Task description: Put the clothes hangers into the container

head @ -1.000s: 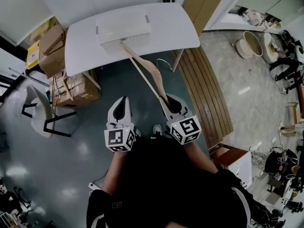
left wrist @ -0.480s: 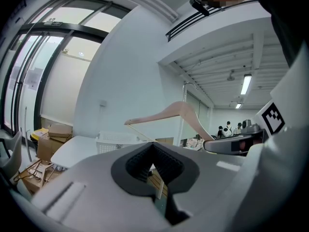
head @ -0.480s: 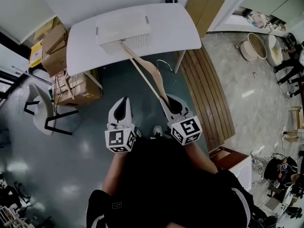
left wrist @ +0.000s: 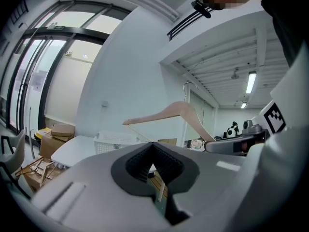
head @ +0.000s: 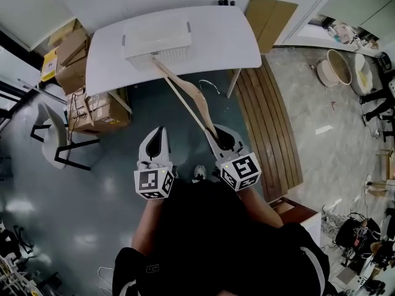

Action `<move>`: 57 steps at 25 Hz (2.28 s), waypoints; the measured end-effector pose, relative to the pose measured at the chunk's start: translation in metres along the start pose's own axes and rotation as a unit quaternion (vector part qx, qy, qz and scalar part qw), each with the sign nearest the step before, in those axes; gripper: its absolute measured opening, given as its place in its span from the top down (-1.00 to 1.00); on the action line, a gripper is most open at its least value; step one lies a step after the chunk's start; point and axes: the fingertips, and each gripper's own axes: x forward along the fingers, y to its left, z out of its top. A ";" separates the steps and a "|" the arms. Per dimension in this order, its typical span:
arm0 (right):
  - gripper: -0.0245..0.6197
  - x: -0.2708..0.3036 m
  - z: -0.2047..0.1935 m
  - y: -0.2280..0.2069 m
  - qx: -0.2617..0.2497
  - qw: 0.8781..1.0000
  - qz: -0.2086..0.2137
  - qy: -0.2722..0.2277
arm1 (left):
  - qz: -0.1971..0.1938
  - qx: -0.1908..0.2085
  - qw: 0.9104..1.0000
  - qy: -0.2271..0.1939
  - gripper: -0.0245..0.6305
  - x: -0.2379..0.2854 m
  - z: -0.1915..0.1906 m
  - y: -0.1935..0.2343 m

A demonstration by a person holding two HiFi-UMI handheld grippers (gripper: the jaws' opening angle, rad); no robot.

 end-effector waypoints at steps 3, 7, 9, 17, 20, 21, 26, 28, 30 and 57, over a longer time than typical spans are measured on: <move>0.74 -0.002 -0.001 -0.009 -0.004 1.000 0.008 -0.001 | 0.010 0.004 1.000 -0.005 0.92 0.003 0.001 -0.003; 0.74 -0.004 -0.003 -0.016 -0.001 1.000 0.013 0.002 | 0.022 0.004 1.000 -0.008 0.92 0.002 0.005 -0.005; 0.74 -0.003 -0.002 -0.017 0.002 1.000 0.014 0.003 | 0.022 -0.001 1.000 -0.007 0.92 0.005 0.005 -0.006; 0.74 0.022 0.000 -0.032 -0.001 1.000 0.012 0.001 | 0.003 0.003 1.000 -0.007 0.92 0.036 -0.002 -0.001; 0.74 0.035 0.005 -0.039 0.000 1.000 0.010 -0.001 | 0.000 0.001 1.000 -0.009 0.92 0.051 0.001 0.008; 0.74 0.041 0.007 -0.041 0.000 1.000 0.010 -0.002 | -0.002 0.000 1.000 -0.010 0.92 0.056 0.002 0.012; 0.74 0.076 0.015 -0.046 -0.001 1.000 0.011 0.001 | -0.013 -0.002 1.000 -0.010 0.92 0.083 0.008 0.037; 0.74 0.093 0.020 -0.050 0.000 1.000 0.009 0.002 | -0.017 -0.001 1.000 -0.012 0.92 0.096 0.013 0.048; 0.74 0.109 0.024 -0.053 0.000 1.000 0.008 0.004 | -0.021 -0.002 1.000 -0.011 0.92 0.108 0.017 0.060; 0.74 0.300 0.061 -0.072 0.004 0.999 -0.025 0.039 | -0.047 -0.039 0.998 -0.003 0.92 0.223 0.050 0.237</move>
